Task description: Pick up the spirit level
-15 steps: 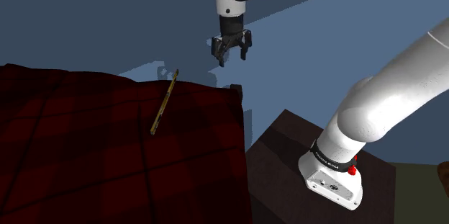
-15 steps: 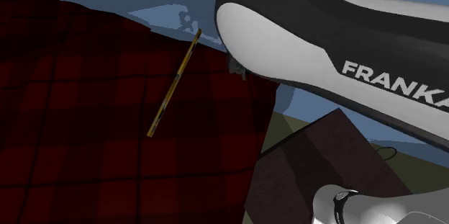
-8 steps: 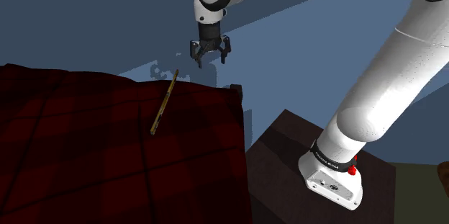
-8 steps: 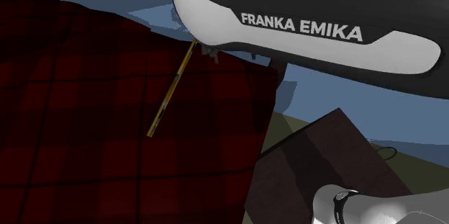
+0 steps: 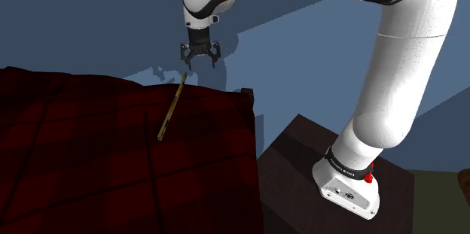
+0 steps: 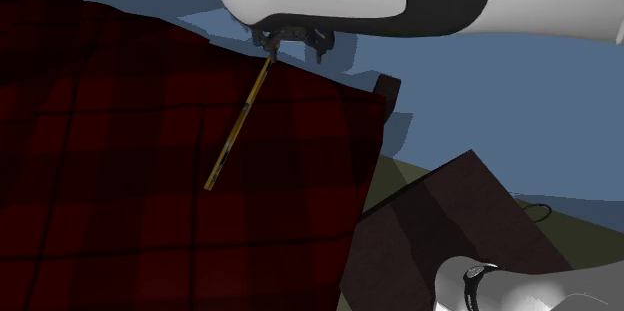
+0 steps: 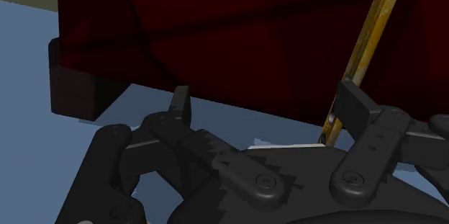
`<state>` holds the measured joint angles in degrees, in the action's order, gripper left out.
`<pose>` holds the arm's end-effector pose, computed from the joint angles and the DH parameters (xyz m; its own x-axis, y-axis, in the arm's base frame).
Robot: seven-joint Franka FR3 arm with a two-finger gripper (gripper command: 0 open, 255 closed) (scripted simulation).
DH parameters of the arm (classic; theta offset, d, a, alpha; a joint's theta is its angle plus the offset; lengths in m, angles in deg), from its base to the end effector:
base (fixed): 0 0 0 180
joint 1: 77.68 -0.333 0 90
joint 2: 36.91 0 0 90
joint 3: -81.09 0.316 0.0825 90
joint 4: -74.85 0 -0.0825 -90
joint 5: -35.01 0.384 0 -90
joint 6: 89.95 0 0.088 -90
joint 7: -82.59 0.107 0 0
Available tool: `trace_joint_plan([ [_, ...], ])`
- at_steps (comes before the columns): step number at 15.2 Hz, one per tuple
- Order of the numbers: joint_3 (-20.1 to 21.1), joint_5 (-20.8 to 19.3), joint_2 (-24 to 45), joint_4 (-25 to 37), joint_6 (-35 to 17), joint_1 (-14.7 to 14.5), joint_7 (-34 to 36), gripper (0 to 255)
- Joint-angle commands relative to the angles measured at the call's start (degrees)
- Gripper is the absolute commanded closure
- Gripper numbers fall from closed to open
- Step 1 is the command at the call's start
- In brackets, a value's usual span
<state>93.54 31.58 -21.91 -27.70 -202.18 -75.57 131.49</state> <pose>0.6095 0.0988 0.4011 0.7920 -0.6078 -0.0585 -0.6047 -0.7940 0.0632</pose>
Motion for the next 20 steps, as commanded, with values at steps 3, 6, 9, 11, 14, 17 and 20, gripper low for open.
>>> trace_joint_plan([
  [3,-1.15,-1.13,9.07,10.59,0.56,-0.93,4.85,0],
  [6,-2.25,-1.61,16.10,19.67,1.82,-1.68,7.86,0],
  [9,-3.41,-1.81,23.80,30.50,4.10,-2.40,10.50,0],
  [11,-3.47,-1.83,24.13,30.25,3.50,-2.42,10.55,0],
  [14,-3.54,-1.94,24.80,29.02,1.62,-2.40,10.61,0],
  [17,-3.64,-2.08,25.74,27.79,-0.54,-2.40,10.69,0],
  [20,-3.64,-2.07,25.70,27.77,-0.53,-2.38,10.68,255],
])
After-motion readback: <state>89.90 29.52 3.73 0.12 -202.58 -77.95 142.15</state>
